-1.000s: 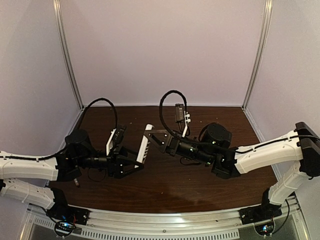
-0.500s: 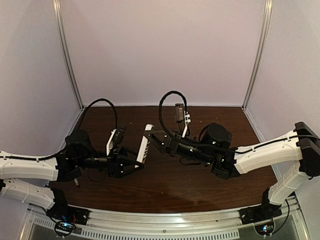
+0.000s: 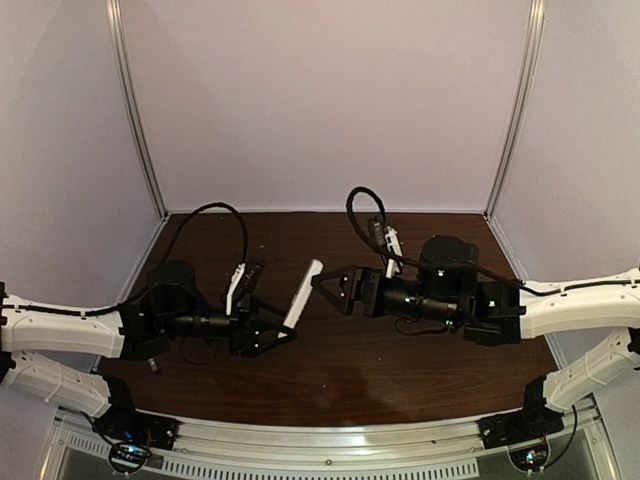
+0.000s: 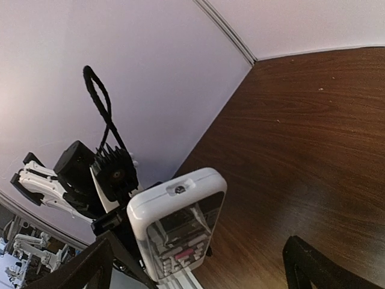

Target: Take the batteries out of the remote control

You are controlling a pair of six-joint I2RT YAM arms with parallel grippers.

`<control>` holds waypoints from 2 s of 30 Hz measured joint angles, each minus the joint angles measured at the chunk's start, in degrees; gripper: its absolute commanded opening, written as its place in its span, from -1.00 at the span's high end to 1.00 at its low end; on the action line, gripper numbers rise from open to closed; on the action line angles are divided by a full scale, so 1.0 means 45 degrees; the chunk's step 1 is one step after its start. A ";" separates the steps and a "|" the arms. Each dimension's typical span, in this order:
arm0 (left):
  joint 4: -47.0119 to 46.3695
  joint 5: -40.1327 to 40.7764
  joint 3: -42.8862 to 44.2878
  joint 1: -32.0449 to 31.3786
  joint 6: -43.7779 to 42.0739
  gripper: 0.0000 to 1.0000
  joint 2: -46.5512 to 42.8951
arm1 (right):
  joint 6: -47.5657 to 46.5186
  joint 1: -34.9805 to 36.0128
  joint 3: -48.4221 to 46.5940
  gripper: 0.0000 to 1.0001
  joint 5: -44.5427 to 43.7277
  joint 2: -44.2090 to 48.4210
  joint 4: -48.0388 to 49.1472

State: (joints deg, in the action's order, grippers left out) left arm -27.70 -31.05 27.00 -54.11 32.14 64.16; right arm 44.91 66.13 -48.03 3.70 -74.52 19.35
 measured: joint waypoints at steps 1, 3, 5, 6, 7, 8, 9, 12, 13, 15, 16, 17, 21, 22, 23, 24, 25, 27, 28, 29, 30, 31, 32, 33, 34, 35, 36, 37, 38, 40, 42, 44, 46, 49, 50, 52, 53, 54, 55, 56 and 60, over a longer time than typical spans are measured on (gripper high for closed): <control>0.0121 0.0107 0.0068 -0.0005 -0.0117 0.61 0.0136 | -0.0005 0.0000 -0.0092 -0.99 -0.0102 0.0141 -0.0699; 0.0369 0.0345 0.0204 -0.0005 -0.0398 0.62 0.0398 | 0.0005 0.0000 -0.0389 -0.99 -0.0437 0.0442 -0.2361; 0.0627 0.0593 0.0311 -0.0019 -0.0709 0.63 0.0554 | 0.0068 -0.0005 -0.0748 -0.99 -0.0782 0.0743 -0.3949; 0.0767 0.0763 0.0379 -0.0058 -0.0860 0.63 0.0612 | 0.0117 -0.0015 -0.0908 -0.99 -0.0860 0.0894 -0.4595; 0.0884 0.0952 0.0432 -0.0107 -0.1015 0.64 0.0661 | 0.0160 -0.0034 -0.1030 -0.99 -0.0884 0.1049 -0.5144; 0.1005 0.1132 0.0495 -0.0170 -0.1180 0.64 0.0699 | 0.0219 -0.0083 -0.1161 -0.99 -0.0874 0.1200 -0.5659; 0.1171 0.1326 0.0583 -0.0257 -0.1341 0.65 0.0748 | 0.0325 -0.0117 -0.1282 -0.99 -0.0845 0.1341 -0.6120; 0.1384 0.1957 0.0733 -0.0559 -0.1821 0.68 0.0913 | 0.0515 -0.0262 -0.1826 -0.99 -0.0491 0.1559 -0.7329; 0.1467 0.2220 0.0816 -0.0724 -0.2016 0.69 0.1010 | 0.0578 -0.0306 -0.2050 -0.99 -0.0359 0.1554 -0.7664; 0.1613 0.2739 0.0962 -0.1088 -0.2404 0.70 0.1180 | 0.0719 -0.0437 -0.2477 -0.99 -0.0029 0.1515 -0.8272; 0.1690 0.3021 0.1035 -0.1321 -0.2599 0.70 0.1263 | 0.0763 -0.0529 -0.2696 -0.99 0.0214 0.1472 -0.8524; 0.1758 0.3230 0.1088 -0.1506 -0.2764 0.70 0.1326 | 0.0792 -0.0651 -0.2909 -0.99 0.0534 0.1379 -0.8772; 0.1904 0.3954 0.1239 -0.2142 -0.3419 0.70 0.1564 | 0.0840 -0.1209 -0.3696 -0.97 0.1569 0.0622 -0.9675; 0.1928 0.4061 0.1239 -0.2244 -0.3555 0.70 0.1588 | 0.0840 -0.1311 -0.3725 -0.95 0.1778 0.0491 -0.9811; 0.1962 0.4167 0.1243 -0.2336 -0.3677 0.70 0.1603 | 0.0855 -0.1447 -0.3725 -0.94 0.2069 0.0330 -1.0059; 0.1996 0.4333 0.1239 -0.2419 -0.3857 0.70 0.1608 | 0.0865 -0.1530 -0.3725 -0.92 0.2278 0.0219 -1.0258; 0.1996 0.4367 0.1239 -0.2501 -0.3905 0.70 0.1608 | 0.0884 -0.1603 -0.3725 -0.88 0.2521 0.0102 -1.0428; 0.1991 0.4639 0.1243 -0.2739 -0.4201 0.70 0.1608 | 0.0874 -0.1715 -0.3725 -0.80 0.2973 -0.0092 -1.0647; 0.1996 0.4736 0.1243 -0.2900 -0.4362 0.70 0.1608 | 0.0865 -0.1768 -0.3725 -0.77 0.3225 -0.0185 -1.0768; 0.1991 0.4828 0.1243 -0.3060 -0.4498 0.70 0.1622 | 0.0865 -0.1807 -0.3725 -0.71 0.3434 -0.0262 -1.0841; 0.1996 0.4925 0.1263 -0.3211 -0.4629 0.70 0.1651 | 0.0874 -0.1846 -0.3725 -0.67 0.3628 -0.0335 -1.0909; 0.2001 0.5027 0.1302 -0.3376 -0.4784 0.70 0.1710 | 0.0865 -0.1865 -0.3725 -0.63 0.3842 -0.0408 -1.0962; 0.2001 0.5105 0.1345 -0.3458 -0.4881 0.70 0.1768 | 0.0835 -0.1870 -0.3725 -0.59 0.3983 -0.0461 -1.0992; 0.2011 0.5202 0.1399 -0.3536 -0.4993 0.70 0.1846 | 0.0845 -0.1885 -0.3725 -0.54 0.4177 -0.0525 -1.1021; 0.2006 0.5275 0.1433 -0.3585 -0.5081 0.70 0.1914 | 0.0850 -0.1899 -0.3730 -0.49 0.4376 -0.0602 -1.1040; 0.1996 0.5387 0.1452 -0.3619 -0.5178 0.70 0.1982 | 0.0826 -0.1914 -0.3745 -0.44 0.4517 -0.0675 -1.1064; 0.1996 0.5508 0.1457 -0.3653 -0.5265 0.70 0.2040 | 0.0797 -0.1923 -0.3764 -0.38 0.4653 -0.0753 -1.1094; 0.2001 0.5629 0.1457 -0.3682 -0.5338 0.70 0.2103 | 0.0792 -0.1928 -0.3784 -0.33 0.4794 -0.0845 -1.1123; 0.2006 0.5765 0.1462 -0.3735 -0.5416 0.70 0.2181 | 0.0748 -0.1928 -0.3793 -0.27 0.4901 -0.0908 -1.1152; 0.2064 0.6057 0.1540 -0.3813 -0.5561 0.70 0.2351 | 0.0729 -0.1928 -0.3798 -0.17 0.5197 -0.1015 -1.1230; 0.2079 0.6203 0.1627 -0.3886 -0.5678 0.70 0.2492 | 0.0695 -0.1928 -0.3798 -0.11 0.5464 -0.1078 -1.1307; 0.2079 0.6373 0.1671 -0.3997 -0.5829 0.70 0.2603 | 0.0699 -0.1928 -0.3798 -0.06 0.5736 -0.1146 -1.1351; 0.2089 0.6606 0.1729 -0.4153 -0.5955 0.69 0.2720 | 0.0670 -0.1928 -0.3798 0.02 0.5950 -0.1219 -1.1380; 0.2113 0.6946 0.1904 -0.4386 -0.6149 0.69 0.2914 | 0.0646 -0.1928 -0.3837 0.18 0.6241 -0.1433 -1.1443; 0.2142 0.7033 0.1962 -0.4439 -0.6188 0.69 0.2973 | 0.0607 -0.1928 -0.3842 0.23 0.6329 -0.1511 -1.1472; 0.2186 0.7252 0.2093 -0.4532 -0.6271 0.69 0.3104 | 0.0549 -0.1928 -0.3847 0.36 0.6431 -0.1613 -1.1550; 0.2191 0.7339 0.2127 -0.4556 -0.6305 0.69 0.3157 | 0.0539 -0.1928 -0.3847 0.43 0.6489 -0.1647 -1.1599; 0.2210 0.7431 0.2171 -0.4566 -0.6334 0.69 0.3206 | 0.0491 -0.1928 -0.3847 0.50 0.6528 -0.1661 -1.1623; 0.2259 0.7514 0.2210 -0.4575 -0.6368 0.69 0.3269 | 0.0529 -0.1933 -0.3847 0.56 0.6586 -0.1666 -1.1608; 0.2268 0.7572 0.2244 -0.4585 -0.6382 0.69 0.3322 | 0.0583 -0.1933 -0.3847 0.62 0.6674 -0.1666 -1.1516; 0.2181 0.8019 0.2297 -0.4639 -0.6630 0.64 0.3405 | 0.0971 -0.2006 -0.3832 0.79 0.6907 -0.1656 -1.1215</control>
State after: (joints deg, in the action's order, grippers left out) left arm -17.89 5.04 37.34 -74.98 2.31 79.48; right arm 49.28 57.10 -65.28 34.79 -81.97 -31.11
